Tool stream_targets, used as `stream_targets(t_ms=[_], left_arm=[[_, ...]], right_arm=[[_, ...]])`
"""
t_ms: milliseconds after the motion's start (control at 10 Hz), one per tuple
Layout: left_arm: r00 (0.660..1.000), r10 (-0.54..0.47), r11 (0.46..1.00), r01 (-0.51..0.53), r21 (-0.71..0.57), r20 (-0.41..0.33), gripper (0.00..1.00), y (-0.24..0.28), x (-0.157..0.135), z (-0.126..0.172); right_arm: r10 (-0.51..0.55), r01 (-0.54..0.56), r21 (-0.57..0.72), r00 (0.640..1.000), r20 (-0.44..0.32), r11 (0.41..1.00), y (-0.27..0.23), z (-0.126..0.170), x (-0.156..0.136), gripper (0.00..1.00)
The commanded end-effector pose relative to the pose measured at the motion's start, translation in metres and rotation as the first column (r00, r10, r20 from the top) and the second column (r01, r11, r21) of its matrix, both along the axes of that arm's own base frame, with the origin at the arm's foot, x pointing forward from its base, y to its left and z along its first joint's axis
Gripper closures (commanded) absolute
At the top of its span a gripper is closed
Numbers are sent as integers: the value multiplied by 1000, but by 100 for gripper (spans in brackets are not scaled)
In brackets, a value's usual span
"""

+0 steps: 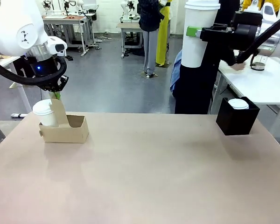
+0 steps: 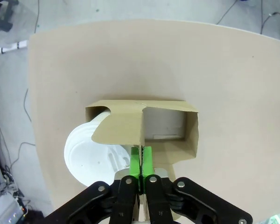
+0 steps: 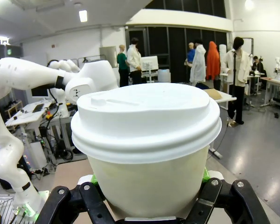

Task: Pour a drink into a cup and package it in a carrier.
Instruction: Position the Cup Carrier in the center of the table.

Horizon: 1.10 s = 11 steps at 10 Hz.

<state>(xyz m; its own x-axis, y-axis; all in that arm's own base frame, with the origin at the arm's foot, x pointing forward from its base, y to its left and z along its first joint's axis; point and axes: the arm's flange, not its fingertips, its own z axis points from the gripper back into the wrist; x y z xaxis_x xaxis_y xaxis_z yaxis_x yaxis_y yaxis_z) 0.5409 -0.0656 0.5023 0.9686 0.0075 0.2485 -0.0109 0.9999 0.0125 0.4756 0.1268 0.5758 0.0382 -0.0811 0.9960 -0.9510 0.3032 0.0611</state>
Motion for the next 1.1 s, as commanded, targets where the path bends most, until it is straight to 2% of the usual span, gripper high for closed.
stream_targets(t_ms=[0,100,300,400,500,700,800,1000], left_arm=[[1000,0,1000,0,0,0,100,0,0,0],[1000,-1,1000,1,-4,3,98,-3,-2,2],[998,-7,999,5,40,64,98,-21,-12,19],[998,-47,988,54,148,-48,98,-13,-5,10],[1000,-22,1000,22,6,20,98,-13,-4,10],[999,-43,998,43,52,-2,98,-15,-8,10],[1000,-25,1000,25,12,6,98,-20,-20,18],[1000,-6,1000,6,-15,29,98,-52,-47,51]], right_arm=[[-5,5,6,1000,10,1000,2,7,3,19],[-5,5,6,1000,10,1000,2,7,3,19],[-5,5,6,1000,10,1000,2,7,3,19],[-5,5,6,1000,10,1000,2,7,3,19],[-5,5,6,1000,10,1000,2,7,3,19],[-5,5,6,1000,10,1000,2,7,3,19],[-5,5,6,1000,10,1000,2,7,3,19],[-5,5,6,1000,10,1000,2,7,3,19]])
